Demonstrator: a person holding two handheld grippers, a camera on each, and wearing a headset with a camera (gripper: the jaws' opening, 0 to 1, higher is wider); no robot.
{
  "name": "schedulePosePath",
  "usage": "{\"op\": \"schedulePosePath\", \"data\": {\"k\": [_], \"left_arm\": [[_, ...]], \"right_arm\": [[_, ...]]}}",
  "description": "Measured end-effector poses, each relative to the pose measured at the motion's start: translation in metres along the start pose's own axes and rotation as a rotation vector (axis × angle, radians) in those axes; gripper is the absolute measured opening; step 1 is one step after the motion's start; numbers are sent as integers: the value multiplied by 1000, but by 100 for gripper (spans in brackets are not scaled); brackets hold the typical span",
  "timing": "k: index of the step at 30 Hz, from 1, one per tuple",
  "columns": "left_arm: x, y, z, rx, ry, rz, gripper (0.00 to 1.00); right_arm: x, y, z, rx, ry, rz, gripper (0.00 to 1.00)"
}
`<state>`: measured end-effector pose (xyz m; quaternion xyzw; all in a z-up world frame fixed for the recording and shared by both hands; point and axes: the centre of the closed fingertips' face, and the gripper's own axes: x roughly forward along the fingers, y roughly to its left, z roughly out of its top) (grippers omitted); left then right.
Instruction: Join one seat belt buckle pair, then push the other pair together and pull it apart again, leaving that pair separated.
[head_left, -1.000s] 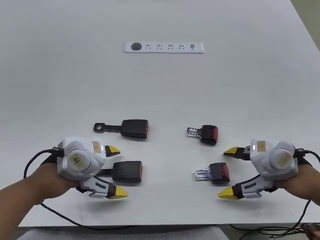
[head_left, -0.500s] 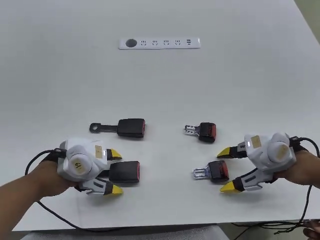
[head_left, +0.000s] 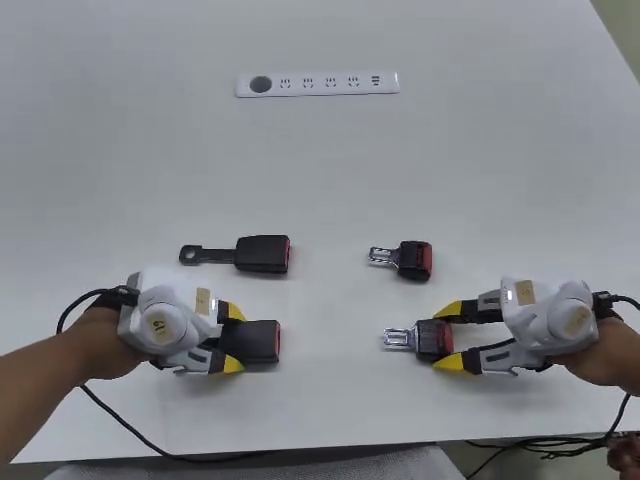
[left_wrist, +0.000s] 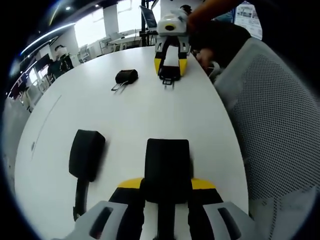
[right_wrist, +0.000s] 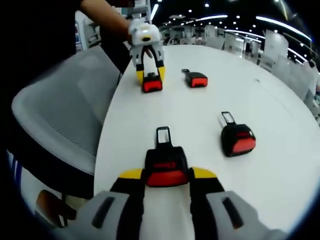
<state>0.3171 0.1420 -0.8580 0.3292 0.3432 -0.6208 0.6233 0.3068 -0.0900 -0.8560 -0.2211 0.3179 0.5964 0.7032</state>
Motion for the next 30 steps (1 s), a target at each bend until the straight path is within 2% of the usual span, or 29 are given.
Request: {"op": "schedulePosePath", "data": {"k": [6,12,24,30], "left_arm": [[-1,-1,-1,17,23,-24,34],[-1,-1,-2,18,42,-31,34],[-1,0,-2,-28,39,-13,34],[-1,0,-2,-22,47,-16,34]], "right_arm": [[2,2,2,-9,-10,13,35],[10,6,10,9,-48,10,35],[33,16,32,28,-103,24,35],[46,18,46,27,-129,23,35]]}}
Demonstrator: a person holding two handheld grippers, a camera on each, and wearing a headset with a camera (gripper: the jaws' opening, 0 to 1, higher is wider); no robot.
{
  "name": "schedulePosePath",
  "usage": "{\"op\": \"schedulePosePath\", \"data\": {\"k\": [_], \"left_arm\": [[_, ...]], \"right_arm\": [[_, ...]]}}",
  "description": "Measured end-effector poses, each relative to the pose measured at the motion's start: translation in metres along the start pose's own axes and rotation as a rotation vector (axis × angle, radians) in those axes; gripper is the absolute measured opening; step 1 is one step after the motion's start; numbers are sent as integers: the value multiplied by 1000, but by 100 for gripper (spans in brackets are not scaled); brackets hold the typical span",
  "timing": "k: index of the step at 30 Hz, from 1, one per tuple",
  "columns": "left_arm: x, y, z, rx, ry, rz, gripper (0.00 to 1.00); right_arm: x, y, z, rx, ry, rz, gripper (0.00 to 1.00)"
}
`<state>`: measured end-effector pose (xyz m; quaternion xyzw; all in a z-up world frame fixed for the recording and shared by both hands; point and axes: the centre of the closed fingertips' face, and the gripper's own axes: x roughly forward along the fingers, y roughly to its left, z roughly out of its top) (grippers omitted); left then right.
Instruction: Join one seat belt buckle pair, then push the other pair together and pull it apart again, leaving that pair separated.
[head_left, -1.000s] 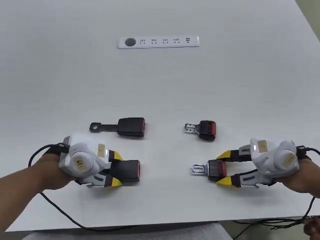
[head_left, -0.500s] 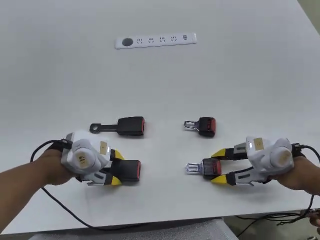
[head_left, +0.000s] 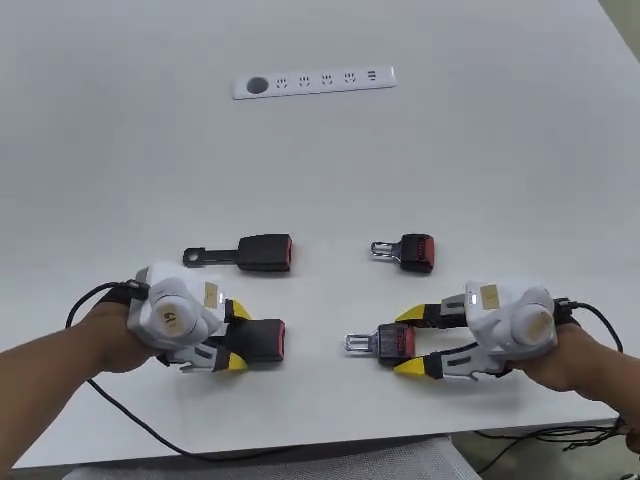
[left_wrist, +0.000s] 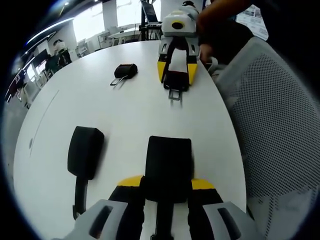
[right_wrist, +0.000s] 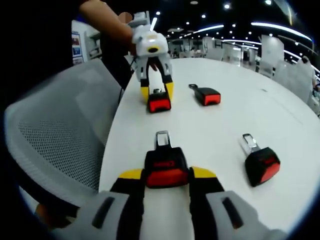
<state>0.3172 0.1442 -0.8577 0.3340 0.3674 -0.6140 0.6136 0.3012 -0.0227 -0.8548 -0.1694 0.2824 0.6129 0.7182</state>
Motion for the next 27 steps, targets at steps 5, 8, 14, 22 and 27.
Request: {"op": "schedulePosePath", "data": {"k": [5,8,14,22,27], "left_arm": [[0,0,0,5,3,-2,33],[0,0,0,8,4,-1,33],[0,-1,0,9,-1,-1,33],[0,-1,-1,12,1,-1,33],[0,-1,-1,9,2,0,33]], "right_arm": [[8,3,7,-2,-7,9,35],[12,2,10,-1,-13,8,35],[25,4,19,-4,-26,11,35],[48,7,37,-21,-34,36,35],[59,8,45,-18,-33,38,35]]}}
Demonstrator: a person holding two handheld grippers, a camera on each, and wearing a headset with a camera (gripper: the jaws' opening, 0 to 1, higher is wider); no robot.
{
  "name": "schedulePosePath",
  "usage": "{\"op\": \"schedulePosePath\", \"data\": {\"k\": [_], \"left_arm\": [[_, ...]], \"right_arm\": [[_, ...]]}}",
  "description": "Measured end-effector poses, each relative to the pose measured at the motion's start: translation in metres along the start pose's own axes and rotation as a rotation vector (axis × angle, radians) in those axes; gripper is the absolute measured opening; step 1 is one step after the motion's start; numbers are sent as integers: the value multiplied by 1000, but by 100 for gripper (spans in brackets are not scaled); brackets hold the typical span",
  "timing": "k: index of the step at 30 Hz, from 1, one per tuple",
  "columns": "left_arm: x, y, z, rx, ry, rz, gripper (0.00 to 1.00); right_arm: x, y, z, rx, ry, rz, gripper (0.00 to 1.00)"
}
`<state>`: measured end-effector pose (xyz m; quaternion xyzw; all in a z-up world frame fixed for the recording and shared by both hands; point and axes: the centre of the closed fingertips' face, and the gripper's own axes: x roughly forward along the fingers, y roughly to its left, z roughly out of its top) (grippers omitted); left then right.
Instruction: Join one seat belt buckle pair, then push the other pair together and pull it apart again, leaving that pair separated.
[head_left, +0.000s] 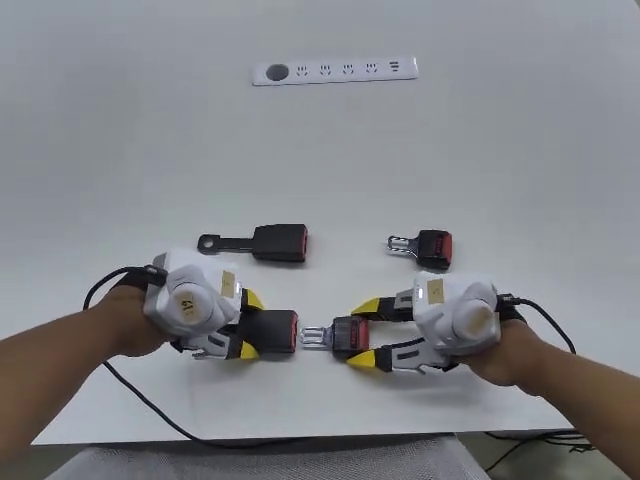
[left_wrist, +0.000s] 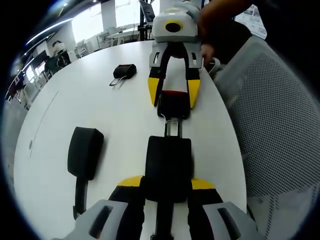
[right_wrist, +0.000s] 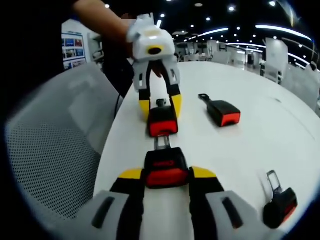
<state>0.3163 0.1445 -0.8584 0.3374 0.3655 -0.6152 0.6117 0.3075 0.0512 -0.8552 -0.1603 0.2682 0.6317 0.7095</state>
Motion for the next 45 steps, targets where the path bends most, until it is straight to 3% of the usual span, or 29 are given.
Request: {"op": "schedulePosePath", "data": {"k": [8,16,28,45], "left_arm": [[1,-1,1,20,11,1,33],[2,-2,2,20,9,5,33],[2,-3,4,58,20,-8,33],[0,-4,3,55,-29,-22,33]], "right_arm": [[10,1,8,34,1,-23,35],[9,2,8,39,25,-25,34],[23,3,18,40,48,-24,34],[22,3,17,9,65,-7,34]]}}
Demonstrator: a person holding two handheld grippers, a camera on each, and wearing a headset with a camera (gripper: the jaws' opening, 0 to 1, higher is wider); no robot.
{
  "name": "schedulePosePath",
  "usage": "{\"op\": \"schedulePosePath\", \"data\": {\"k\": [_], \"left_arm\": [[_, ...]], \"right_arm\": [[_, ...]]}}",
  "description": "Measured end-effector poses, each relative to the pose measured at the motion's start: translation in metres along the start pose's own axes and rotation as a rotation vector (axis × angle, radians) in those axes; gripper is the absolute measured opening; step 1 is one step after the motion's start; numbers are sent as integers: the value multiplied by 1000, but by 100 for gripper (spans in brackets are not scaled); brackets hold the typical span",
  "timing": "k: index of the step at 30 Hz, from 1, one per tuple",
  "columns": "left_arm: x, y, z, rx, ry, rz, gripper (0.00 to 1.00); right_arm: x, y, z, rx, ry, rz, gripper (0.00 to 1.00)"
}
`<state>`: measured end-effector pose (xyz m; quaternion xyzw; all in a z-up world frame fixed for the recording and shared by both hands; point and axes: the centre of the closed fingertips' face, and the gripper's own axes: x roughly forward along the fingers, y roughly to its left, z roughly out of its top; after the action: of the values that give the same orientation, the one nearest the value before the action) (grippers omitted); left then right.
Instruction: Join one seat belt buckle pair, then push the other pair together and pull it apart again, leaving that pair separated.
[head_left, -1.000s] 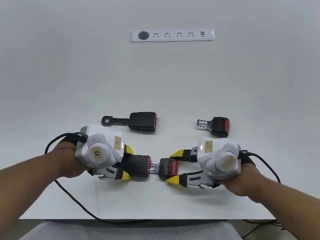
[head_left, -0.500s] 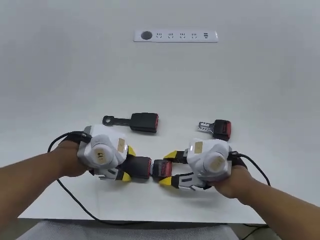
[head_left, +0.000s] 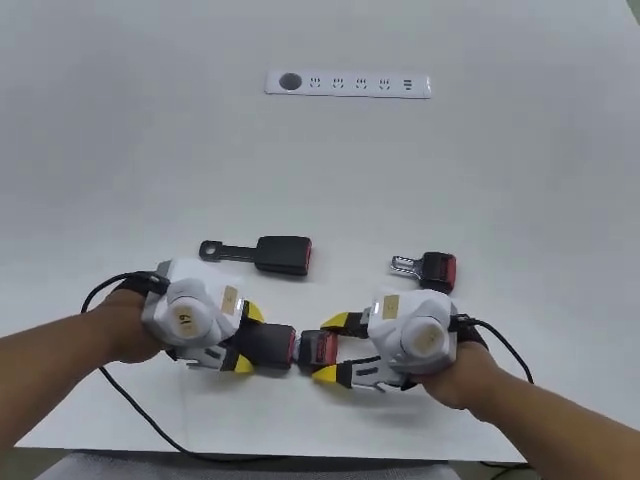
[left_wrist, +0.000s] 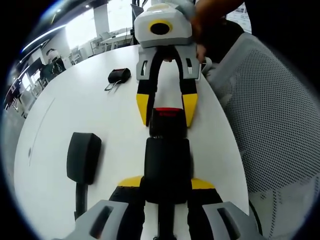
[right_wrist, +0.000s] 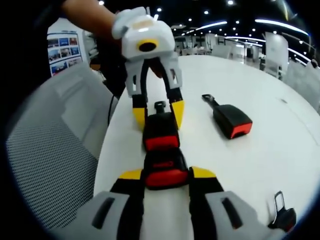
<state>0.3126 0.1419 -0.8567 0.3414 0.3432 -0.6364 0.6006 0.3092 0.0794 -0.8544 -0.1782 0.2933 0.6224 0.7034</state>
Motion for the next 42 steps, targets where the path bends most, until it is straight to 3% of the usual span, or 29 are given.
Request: {"op": "schedulePosePath", "data": {"k": [5,15,18,21,28,42], "left_arm": [[0,-1,-1,-26,-35,12,33],[0,0,0,-45,-87,25,33],[0,1,-1,-54,-99,18,33],[0,1,-1,-43,-101,6,32],[0,0,-1,-35,-113,3,32],[-1,1,-1,-51,-146,-1,32]], "right_arm": [[0,-1,-1,-33,14,1,34],[-1,-2,-2,-29,-12,5,34],[-2,-2,-2,17,-42,14,34],[-2,-1,-2,-28,-30,20,33],[-2,-1,-2,-54,-36,4,33],[-3,-1,-2,-23,-65,-3,33]]}}
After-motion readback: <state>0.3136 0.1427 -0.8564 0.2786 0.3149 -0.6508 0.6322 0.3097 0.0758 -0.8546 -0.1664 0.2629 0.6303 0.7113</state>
